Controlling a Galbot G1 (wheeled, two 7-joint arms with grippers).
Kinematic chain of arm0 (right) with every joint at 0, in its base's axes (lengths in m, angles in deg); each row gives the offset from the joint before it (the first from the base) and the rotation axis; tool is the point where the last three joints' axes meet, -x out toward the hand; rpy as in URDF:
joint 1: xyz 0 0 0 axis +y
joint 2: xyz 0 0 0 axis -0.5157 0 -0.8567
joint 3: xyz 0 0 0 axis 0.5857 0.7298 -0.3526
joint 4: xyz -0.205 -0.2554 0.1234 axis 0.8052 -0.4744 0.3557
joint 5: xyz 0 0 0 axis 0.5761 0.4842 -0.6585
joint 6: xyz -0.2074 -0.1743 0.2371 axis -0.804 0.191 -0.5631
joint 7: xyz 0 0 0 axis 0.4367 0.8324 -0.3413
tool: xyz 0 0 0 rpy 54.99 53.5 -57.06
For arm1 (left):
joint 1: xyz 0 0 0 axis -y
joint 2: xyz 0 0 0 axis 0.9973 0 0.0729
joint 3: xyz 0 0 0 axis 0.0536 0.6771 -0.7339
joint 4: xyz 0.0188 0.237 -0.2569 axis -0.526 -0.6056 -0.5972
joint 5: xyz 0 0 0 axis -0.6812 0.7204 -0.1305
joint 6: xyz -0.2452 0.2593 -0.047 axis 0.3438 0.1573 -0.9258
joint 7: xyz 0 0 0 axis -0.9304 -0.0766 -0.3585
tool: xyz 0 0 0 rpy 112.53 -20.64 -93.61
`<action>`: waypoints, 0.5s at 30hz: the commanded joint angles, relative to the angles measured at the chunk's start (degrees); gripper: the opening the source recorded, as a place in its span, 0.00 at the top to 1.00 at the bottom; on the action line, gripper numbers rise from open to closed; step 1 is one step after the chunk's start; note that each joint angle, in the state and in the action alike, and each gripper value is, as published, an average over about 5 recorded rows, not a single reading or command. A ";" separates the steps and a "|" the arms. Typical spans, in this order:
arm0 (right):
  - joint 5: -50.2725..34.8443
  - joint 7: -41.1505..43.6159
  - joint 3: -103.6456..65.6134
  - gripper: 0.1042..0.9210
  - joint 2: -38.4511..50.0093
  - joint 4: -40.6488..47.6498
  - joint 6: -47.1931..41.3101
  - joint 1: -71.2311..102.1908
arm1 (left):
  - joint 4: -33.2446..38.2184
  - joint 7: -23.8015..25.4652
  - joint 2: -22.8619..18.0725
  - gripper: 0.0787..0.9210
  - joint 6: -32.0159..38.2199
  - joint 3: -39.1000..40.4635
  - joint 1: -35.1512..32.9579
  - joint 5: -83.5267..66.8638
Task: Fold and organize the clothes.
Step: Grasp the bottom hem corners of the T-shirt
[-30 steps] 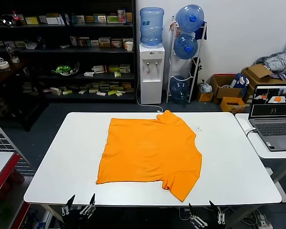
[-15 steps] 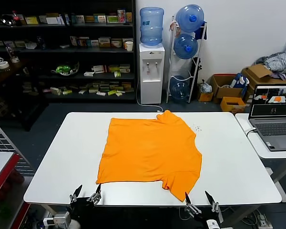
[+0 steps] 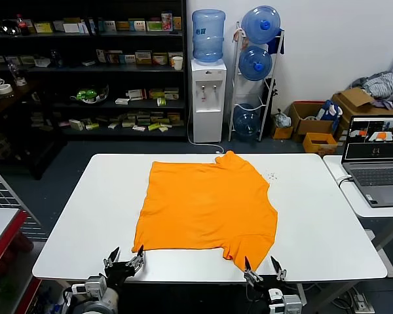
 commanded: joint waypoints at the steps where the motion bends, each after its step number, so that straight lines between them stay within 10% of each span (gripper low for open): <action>1: 0.49 -0.99 1.16 0.15 -0.78 2.47 -0.84 -2.50 | -1.97 -0.02 -0.40 0.12 -0.56 0.66 1.90 0.27; 15: 0.34 -0.99 1.02 0.61 -1.14 2.81 -1.29 -1.87 | -2.17 -0.05 -0.41 0.46 -0.51 2.23 1.58 1.66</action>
